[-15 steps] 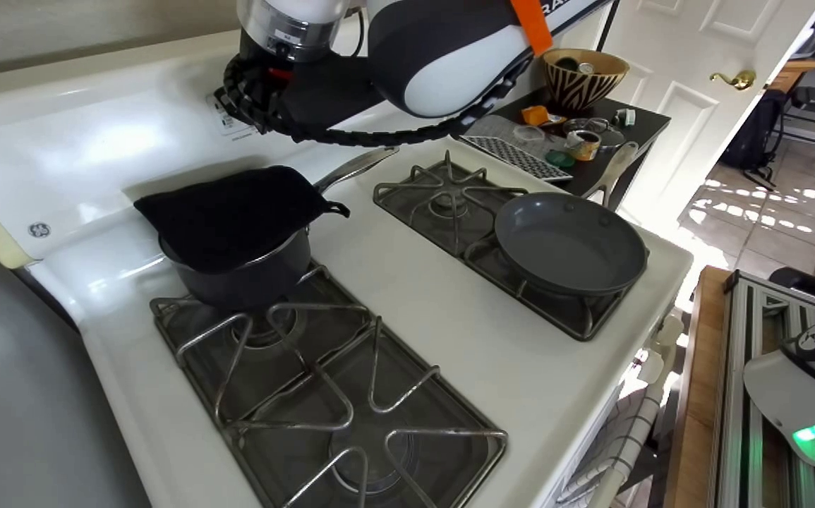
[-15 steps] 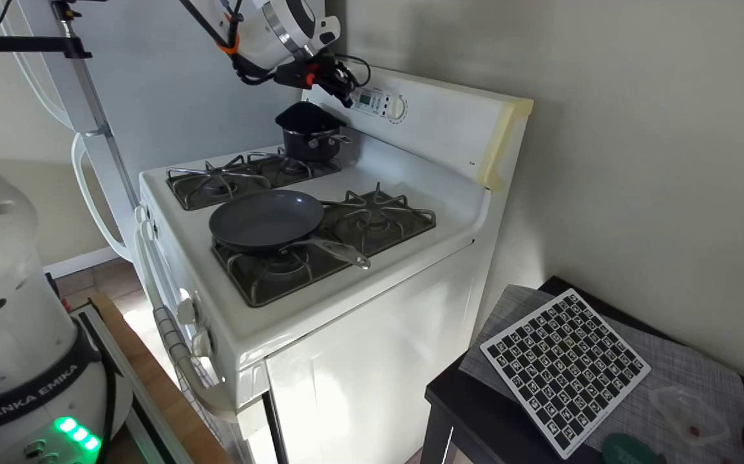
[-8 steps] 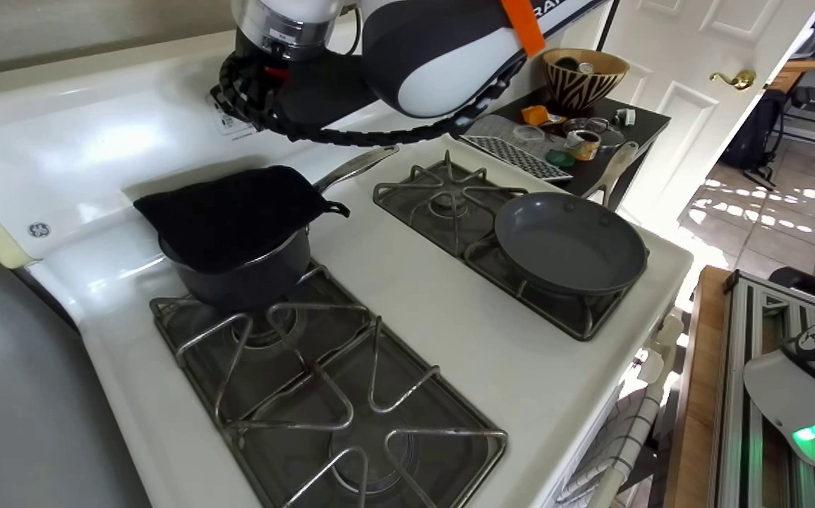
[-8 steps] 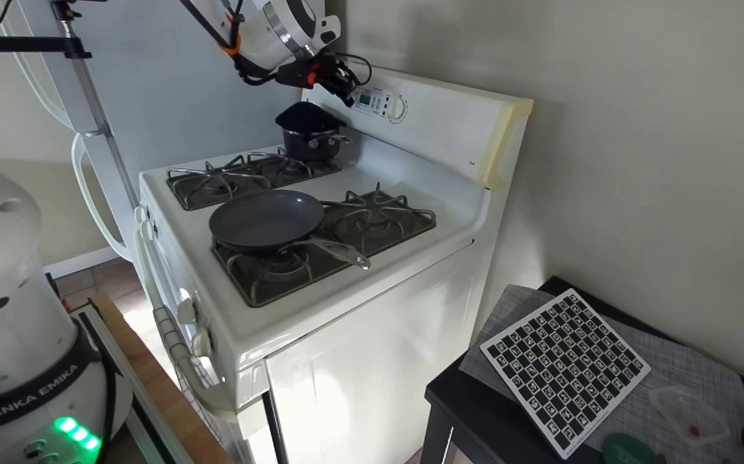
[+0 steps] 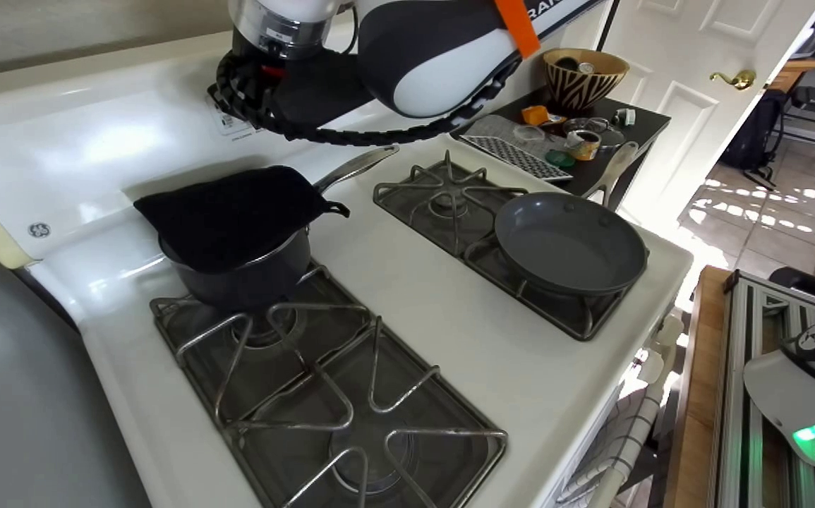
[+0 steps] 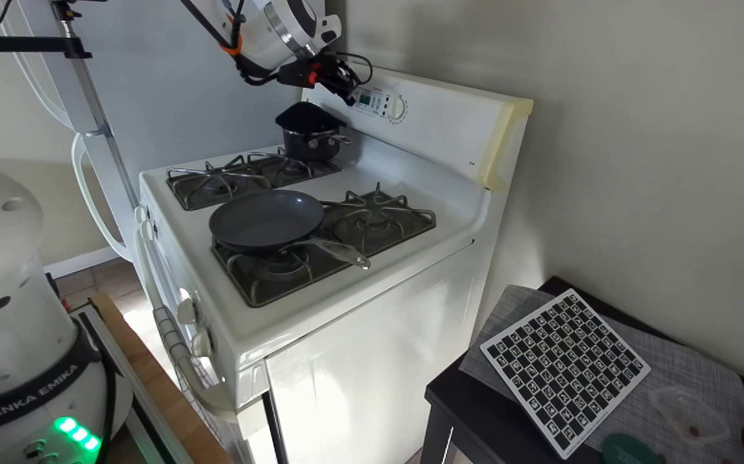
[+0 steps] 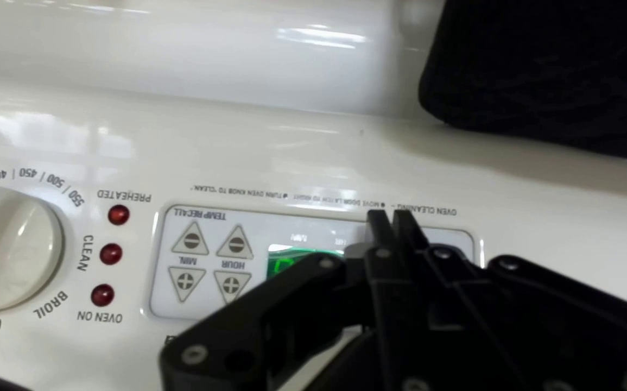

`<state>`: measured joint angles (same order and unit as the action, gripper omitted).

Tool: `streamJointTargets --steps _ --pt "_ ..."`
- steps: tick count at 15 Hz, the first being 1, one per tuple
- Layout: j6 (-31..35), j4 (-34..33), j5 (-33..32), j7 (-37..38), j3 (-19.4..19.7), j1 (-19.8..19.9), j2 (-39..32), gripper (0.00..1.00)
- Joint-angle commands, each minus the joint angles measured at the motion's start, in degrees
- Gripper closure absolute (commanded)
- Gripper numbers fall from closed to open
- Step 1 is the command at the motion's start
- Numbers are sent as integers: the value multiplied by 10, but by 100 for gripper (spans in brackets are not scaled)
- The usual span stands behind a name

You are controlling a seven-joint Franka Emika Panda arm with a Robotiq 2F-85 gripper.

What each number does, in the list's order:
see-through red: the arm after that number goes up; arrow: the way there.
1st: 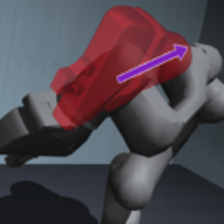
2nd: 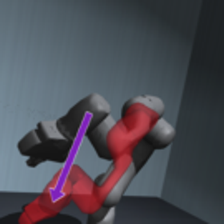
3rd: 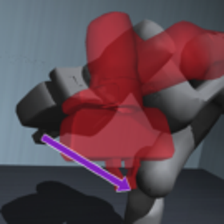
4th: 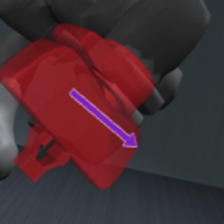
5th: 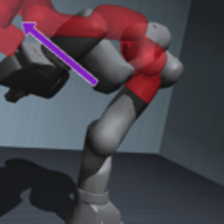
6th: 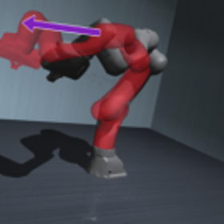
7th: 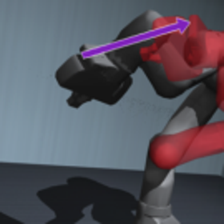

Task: Press a button on the stove.

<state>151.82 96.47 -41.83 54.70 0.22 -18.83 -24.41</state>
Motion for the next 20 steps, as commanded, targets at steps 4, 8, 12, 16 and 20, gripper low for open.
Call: streamJointTargets --steps 4,8,12,16,20 --pt "13 -17 -7 -4 13 -11 -18 100" --pt "17 -22 -8 -8 14 -13 -22 100" --pt "17 -27 -8 -10 15 -16 -26 100" --pt "16 -29 -9 -11 17 -18 -27 100" --pt "15 -29 -9 -10 20 -19 -28 100"
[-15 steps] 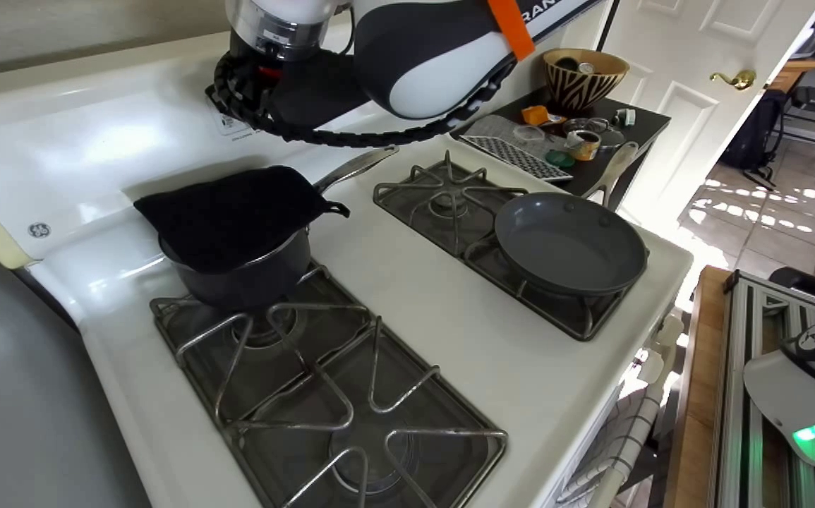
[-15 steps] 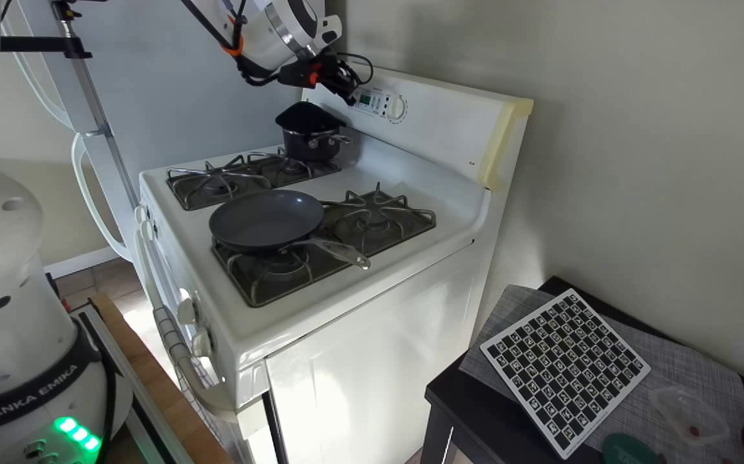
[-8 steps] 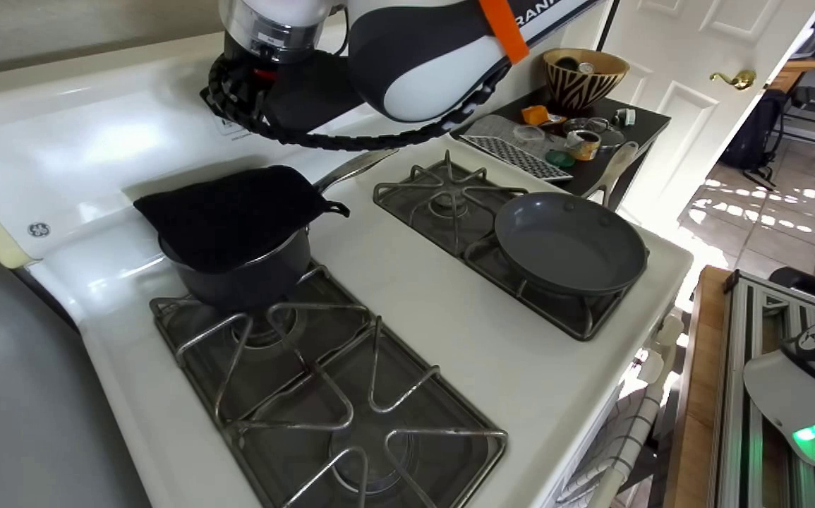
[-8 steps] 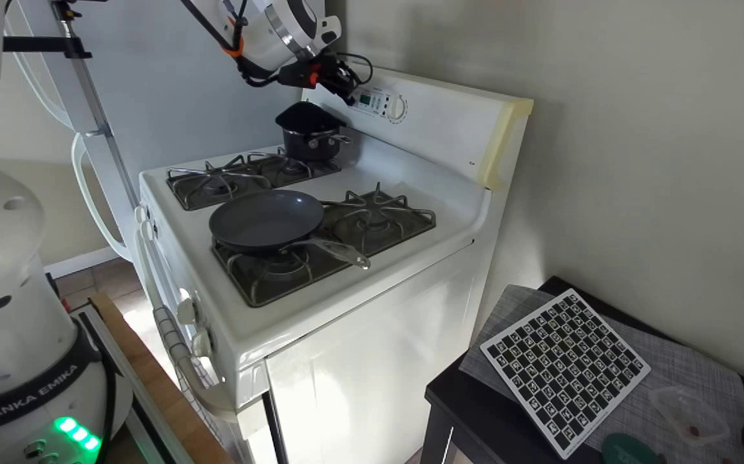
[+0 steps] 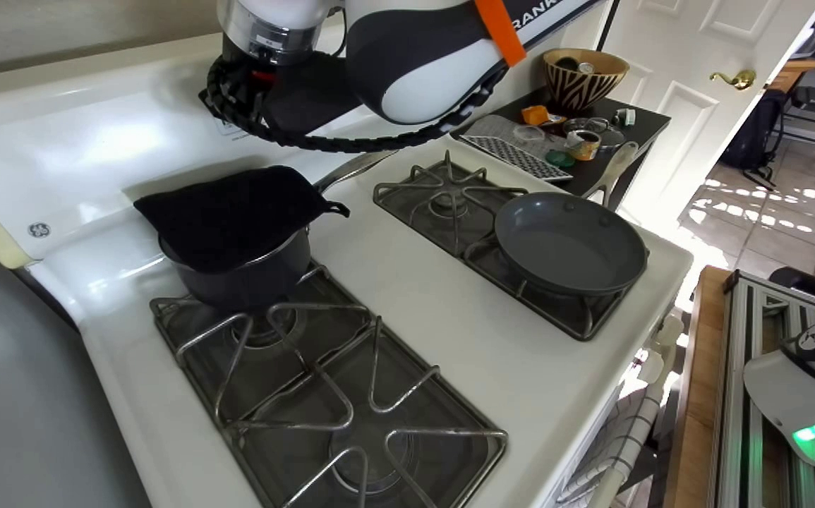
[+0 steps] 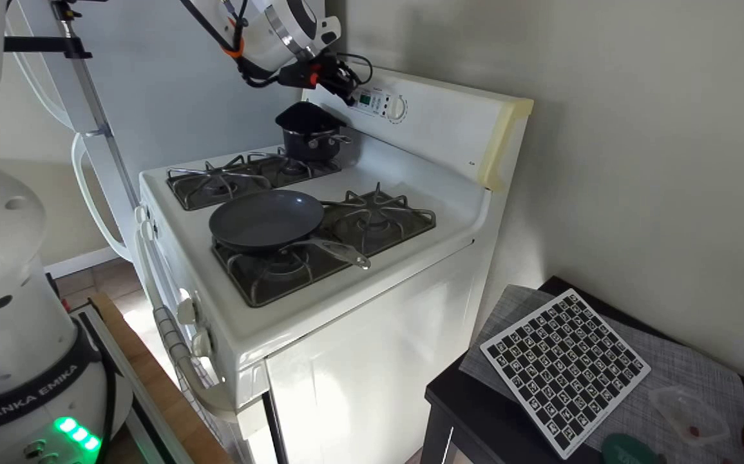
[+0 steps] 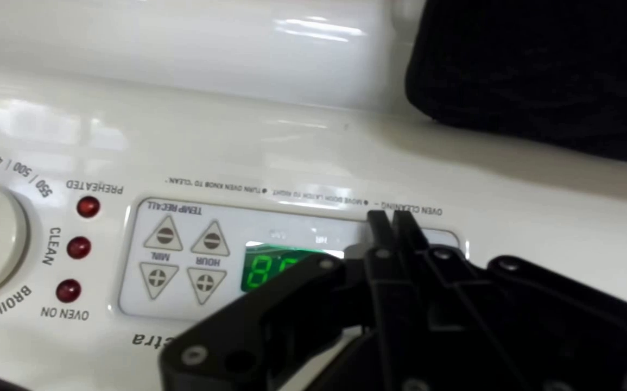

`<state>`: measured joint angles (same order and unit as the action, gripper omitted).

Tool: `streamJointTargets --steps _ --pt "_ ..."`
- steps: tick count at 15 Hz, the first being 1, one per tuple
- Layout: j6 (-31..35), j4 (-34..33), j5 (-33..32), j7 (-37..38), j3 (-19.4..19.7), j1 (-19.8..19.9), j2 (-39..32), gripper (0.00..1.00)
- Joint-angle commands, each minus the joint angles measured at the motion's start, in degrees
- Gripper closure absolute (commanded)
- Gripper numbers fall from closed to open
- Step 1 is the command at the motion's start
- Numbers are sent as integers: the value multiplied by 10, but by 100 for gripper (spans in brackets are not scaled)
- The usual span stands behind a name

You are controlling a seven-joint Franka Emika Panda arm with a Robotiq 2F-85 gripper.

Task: Press a button on the stove.

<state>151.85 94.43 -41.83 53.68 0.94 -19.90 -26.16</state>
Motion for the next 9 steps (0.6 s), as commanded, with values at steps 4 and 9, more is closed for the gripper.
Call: streamJointTargets --steps 4,9 --pt "17 -10 -10 0 16 -10 -12 100" --pt "19 -15 -10 -1 18 -11 -16 100"
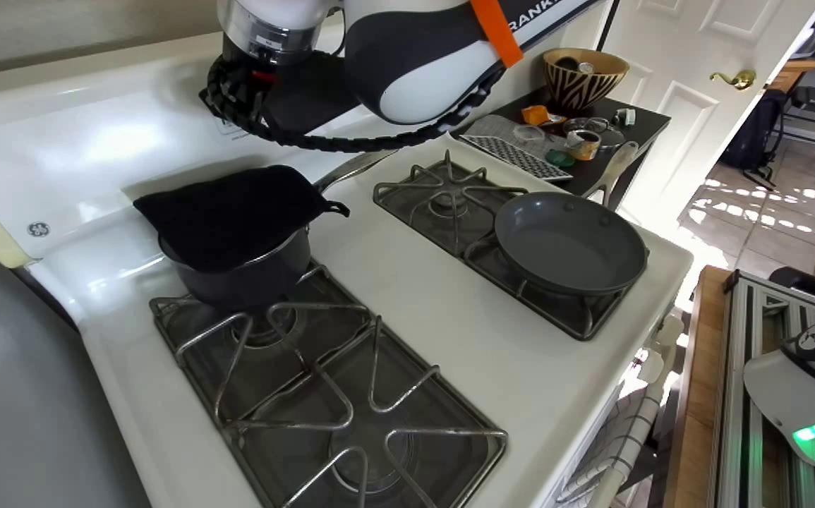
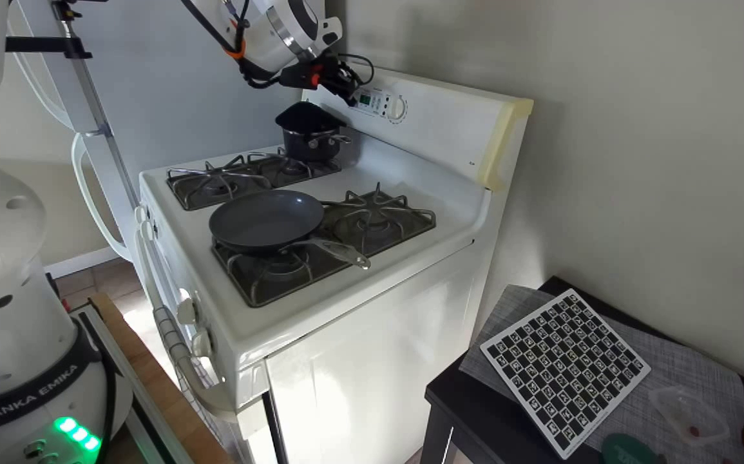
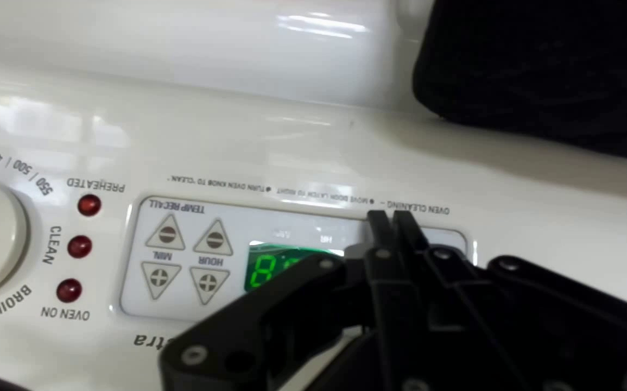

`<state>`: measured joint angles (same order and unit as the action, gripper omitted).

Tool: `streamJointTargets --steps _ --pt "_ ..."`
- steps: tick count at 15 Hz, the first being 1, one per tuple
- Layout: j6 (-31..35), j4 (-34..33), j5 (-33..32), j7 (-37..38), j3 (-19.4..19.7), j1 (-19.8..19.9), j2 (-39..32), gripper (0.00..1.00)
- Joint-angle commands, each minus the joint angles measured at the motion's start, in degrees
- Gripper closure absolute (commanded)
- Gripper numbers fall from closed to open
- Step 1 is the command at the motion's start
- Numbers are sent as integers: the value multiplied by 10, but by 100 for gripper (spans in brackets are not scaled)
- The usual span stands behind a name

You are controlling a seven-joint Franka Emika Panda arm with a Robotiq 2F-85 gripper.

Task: Press a button on the stove.

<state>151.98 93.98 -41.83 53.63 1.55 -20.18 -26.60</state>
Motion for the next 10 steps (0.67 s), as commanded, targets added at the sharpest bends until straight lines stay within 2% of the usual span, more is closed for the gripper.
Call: streamJointTargets --steps 1,10 --pt "18 -13 -10 0 12 -8 -13 100" --pt "19 -20 -8 -2 13 -9 -18 100"
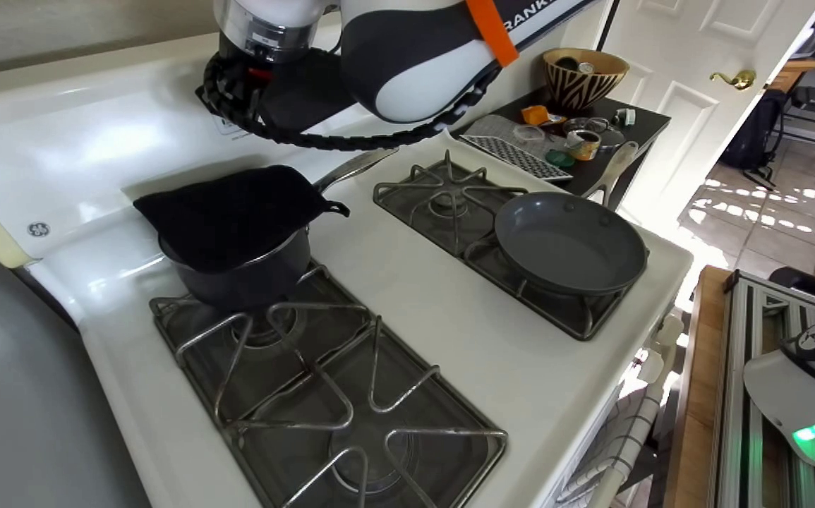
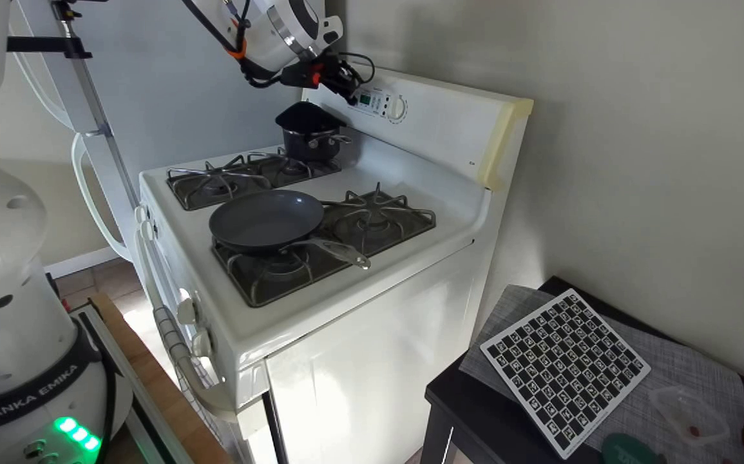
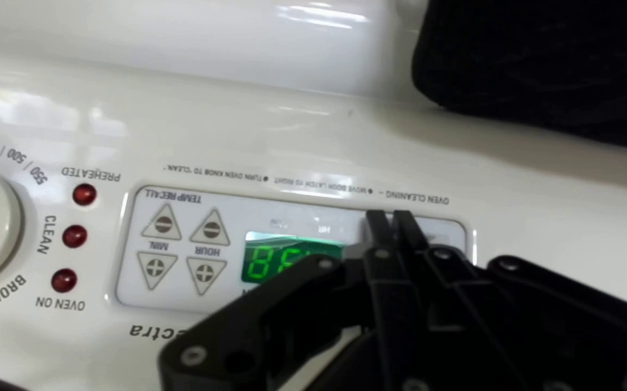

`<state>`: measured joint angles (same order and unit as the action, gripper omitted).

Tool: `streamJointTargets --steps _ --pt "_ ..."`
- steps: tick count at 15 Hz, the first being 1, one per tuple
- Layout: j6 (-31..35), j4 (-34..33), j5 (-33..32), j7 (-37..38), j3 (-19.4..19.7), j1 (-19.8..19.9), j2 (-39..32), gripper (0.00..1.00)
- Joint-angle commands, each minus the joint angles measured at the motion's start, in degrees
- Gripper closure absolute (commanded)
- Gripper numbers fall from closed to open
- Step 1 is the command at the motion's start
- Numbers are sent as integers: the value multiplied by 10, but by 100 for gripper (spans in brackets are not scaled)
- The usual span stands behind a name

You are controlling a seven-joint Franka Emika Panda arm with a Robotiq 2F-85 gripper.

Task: Press a button on the stove.

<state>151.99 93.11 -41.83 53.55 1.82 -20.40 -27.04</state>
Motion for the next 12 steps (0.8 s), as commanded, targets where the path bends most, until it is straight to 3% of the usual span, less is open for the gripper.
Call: streamJointTargets --steps 1,12 --pt "19 -12 -8 -2 10 -7 -14 100" --pt "21 -18 -9 -4 15 -2 -18 100"
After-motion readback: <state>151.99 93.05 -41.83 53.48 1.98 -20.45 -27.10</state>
